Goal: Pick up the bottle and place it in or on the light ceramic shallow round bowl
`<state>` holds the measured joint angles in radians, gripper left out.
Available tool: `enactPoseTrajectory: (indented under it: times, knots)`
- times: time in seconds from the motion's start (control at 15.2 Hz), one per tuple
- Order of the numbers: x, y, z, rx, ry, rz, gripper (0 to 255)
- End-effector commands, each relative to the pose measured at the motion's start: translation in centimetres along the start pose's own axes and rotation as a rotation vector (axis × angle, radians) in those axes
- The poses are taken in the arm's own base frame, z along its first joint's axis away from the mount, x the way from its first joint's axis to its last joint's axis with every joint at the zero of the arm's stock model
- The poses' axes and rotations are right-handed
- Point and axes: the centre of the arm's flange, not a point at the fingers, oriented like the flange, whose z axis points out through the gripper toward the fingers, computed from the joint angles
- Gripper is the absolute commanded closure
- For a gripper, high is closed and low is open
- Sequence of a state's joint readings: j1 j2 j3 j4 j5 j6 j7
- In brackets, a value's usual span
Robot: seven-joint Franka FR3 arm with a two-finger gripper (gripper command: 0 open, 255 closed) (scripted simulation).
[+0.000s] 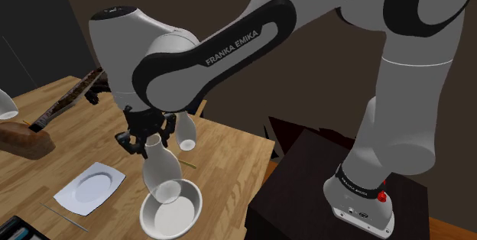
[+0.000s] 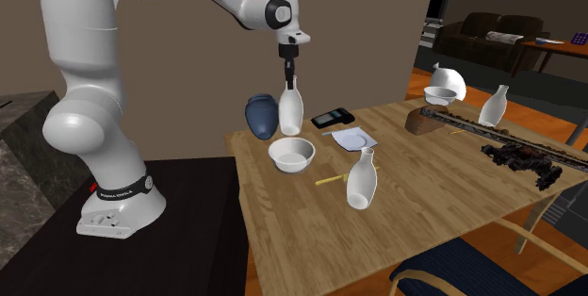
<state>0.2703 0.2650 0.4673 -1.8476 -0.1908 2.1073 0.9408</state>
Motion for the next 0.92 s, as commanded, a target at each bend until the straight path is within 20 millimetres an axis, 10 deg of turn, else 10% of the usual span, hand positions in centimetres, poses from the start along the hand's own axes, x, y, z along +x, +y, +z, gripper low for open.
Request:
enactPoseTrajectory:
  times: [0.0, 0.86]
  knots:
    - [-0.1, 0.0, 1.1, 0.001, 0.001, 0.000, 255]
    - [-0.5, -0.1, 7.9, 0.001, 0.001, 0.000, 255]
